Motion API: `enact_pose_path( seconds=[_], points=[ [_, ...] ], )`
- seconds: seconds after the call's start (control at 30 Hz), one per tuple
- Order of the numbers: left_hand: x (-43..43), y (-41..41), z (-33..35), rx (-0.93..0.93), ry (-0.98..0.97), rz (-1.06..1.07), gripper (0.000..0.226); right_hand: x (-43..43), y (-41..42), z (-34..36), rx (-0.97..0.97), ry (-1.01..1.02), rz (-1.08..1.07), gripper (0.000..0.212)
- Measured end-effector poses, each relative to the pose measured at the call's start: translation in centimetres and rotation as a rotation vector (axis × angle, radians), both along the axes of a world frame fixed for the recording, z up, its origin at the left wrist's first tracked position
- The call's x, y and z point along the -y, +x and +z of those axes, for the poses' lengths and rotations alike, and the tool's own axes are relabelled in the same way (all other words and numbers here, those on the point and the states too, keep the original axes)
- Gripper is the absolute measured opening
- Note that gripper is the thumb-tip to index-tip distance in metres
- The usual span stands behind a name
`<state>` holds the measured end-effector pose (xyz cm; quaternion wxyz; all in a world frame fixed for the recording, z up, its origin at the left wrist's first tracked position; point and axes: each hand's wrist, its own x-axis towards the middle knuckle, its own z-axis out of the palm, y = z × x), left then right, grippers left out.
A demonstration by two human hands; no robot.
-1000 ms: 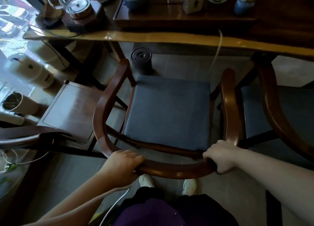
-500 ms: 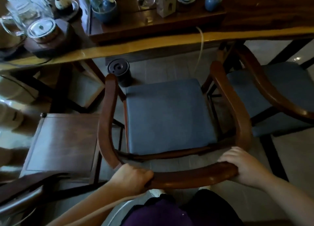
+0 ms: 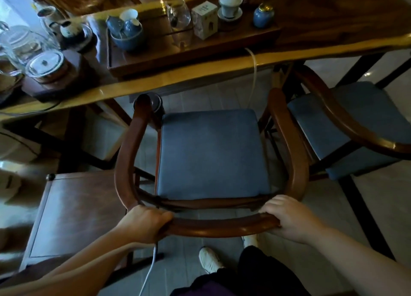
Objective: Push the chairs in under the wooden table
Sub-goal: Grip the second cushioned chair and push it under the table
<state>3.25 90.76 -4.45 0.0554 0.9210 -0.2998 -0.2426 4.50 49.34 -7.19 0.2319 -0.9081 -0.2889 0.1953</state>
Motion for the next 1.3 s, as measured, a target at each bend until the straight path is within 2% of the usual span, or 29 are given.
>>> enact_pose_path(
  seconds=[0.17,0.27,0.4,0.67,0.8,0.93,1.17,1.3],
  points=[
    [0.8,0.0,0.3,0.072,-0.083,0.016,0.031,0.6,2.4,1.8,-0.071,-0.188,0.236,0.021],
    [3.2,0.0,0.3,0.204,-0.123,0.001,0.022,2.2,3.7,2.2,-0.067,-0.288,0.242,0.017],
    [7.2,0.5,0.1,0.275,-0.200,0.048,0.020,5.0,5.8,2.4,-0.068,-0.338,0.196,0.018],
    [7.4,1.8,0.2,0.272,-0.163,0.040,0.020,5.7,6.4,1.9,-0.050,-0.300,0.175,0.018],
    [7.2,2.7,0.7,0.261,-0.139,0.030,0.013,5.5,5.7,1.7,-0.034,-0.295,0.183,0.016],
    [8.6,3.3,0.9,0.238,-0.118,0.049,0.027,6.4,6.0,2.4,-0.050,-0.330,0.213,0.017],
    [13.6,3.4,-0.2,0.238,-0.142,0.052,0.017,10.6,8.8,3.6,-0.110,-0.390,0.171,0.010],
    [14.1,3.5,-0.8,0.190,-0.127,0.072,0.024,11.5,9.4,3.1,-0.119,-0.408,0.166,0.016]
  ],
)
